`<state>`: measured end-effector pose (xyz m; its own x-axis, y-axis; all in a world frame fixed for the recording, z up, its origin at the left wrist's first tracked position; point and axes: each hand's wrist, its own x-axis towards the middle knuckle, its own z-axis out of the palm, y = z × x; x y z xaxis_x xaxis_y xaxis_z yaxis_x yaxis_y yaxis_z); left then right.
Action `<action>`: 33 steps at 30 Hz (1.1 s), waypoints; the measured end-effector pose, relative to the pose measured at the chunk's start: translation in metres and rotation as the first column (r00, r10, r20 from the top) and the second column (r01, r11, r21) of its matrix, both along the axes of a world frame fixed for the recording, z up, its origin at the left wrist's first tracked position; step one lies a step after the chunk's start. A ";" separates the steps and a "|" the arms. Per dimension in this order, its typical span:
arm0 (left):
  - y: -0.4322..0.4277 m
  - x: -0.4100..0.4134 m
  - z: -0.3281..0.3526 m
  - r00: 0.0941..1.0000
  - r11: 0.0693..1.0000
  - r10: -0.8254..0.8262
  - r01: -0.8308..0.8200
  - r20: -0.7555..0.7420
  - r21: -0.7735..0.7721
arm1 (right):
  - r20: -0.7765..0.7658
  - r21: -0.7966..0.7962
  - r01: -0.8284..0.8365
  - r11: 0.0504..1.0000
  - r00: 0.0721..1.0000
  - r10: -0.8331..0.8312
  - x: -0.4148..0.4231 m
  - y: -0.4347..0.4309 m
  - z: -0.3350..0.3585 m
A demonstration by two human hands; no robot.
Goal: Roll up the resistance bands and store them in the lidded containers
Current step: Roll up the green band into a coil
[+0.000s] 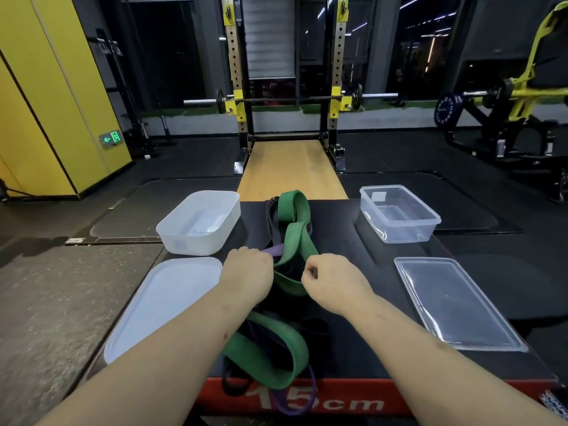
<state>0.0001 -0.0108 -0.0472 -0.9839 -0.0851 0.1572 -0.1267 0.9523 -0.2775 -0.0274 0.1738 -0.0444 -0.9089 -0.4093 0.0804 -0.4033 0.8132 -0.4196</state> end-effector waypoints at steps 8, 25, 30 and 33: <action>0.017 -0.001 0.009 0.997 0.963 -0.047 0.060 -0.054 0.265 | 0.134 -0.101 0.058 0.993 0.990 -0.044 0.006 0.007 -0.010; 0.075 0.005 0.031 0.999 -0.041 0.025 0.026 -0.025 0.999 | 0.362 -0.771 0.283 0.570 0.932 0.028 -0.012 0.040 -0.015; 0.089 0.009 0.036 1.000 -0.410 -0.016 0.003 -0.010 0.912 | 0.283 -0.848 0.183 0.497 0.950 0.133 -0.010 0.040 0.002; 0.104 0.012 0.046 0.993 -0.630 -0.109 -0.025 -0.056 0.776 | 0.293 -0.863 0.144 0.484 0.924 0.247 -0.004 0.044 0.025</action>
<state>0.0119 0.0936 -0.0017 -0.9932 0.0395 -0.1097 -0.1165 -0.3727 0.9206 -0.0317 0.2176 -0.0194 -0.9270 -0.3553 0.1203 -0.1067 -0.0577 -0.9926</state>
